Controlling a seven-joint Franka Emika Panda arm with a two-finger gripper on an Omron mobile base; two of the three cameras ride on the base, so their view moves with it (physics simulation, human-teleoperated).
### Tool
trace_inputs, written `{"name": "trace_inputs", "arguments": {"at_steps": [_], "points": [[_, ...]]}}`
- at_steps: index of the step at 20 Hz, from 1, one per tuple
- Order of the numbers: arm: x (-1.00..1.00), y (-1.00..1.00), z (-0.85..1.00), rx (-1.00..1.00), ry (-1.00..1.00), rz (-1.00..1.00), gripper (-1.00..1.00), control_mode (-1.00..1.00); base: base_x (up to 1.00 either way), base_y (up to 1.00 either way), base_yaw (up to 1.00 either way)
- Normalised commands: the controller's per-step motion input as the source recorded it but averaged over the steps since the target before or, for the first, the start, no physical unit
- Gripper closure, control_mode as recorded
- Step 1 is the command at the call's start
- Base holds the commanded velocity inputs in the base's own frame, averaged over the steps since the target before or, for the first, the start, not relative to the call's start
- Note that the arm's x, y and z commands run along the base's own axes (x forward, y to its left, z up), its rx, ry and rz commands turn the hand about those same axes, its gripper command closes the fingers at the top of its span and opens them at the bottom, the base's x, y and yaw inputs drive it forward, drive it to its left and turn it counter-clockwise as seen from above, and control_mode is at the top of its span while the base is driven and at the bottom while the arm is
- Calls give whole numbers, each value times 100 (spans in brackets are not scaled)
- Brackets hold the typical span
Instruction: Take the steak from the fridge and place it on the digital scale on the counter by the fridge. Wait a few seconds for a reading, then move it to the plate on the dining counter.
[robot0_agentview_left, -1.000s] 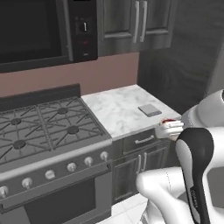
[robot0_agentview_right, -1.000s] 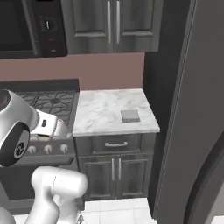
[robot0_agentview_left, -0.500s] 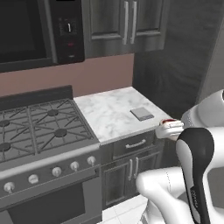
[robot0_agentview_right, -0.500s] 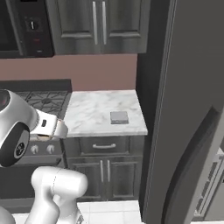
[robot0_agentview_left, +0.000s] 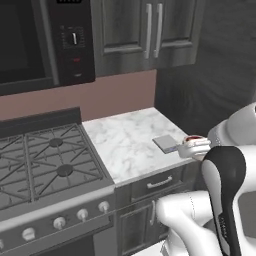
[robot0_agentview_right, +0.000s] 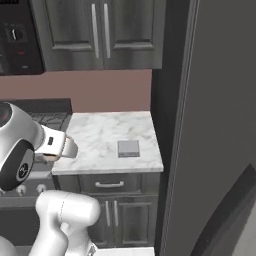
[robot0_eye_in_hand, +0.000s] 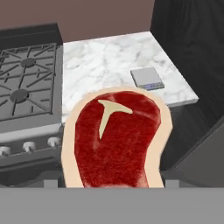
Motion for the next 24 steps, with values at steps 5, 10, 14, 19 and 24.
{"name": "trace_inputs", "arguments": {"at_steps": [5,10,14,19,24], "points": [[0,0,0,0,0,0,100,100,62,-25,0],[0,0,0,0,0,0,100,100,39,-36,0],[8,-8,-4,0,1,0,100,-100,19,-28,0],[57,-20,-20,0,4,0,100,-100,0,0,0],[92,-8,-33,0,9,0,100,-100,0,0,0]]}}
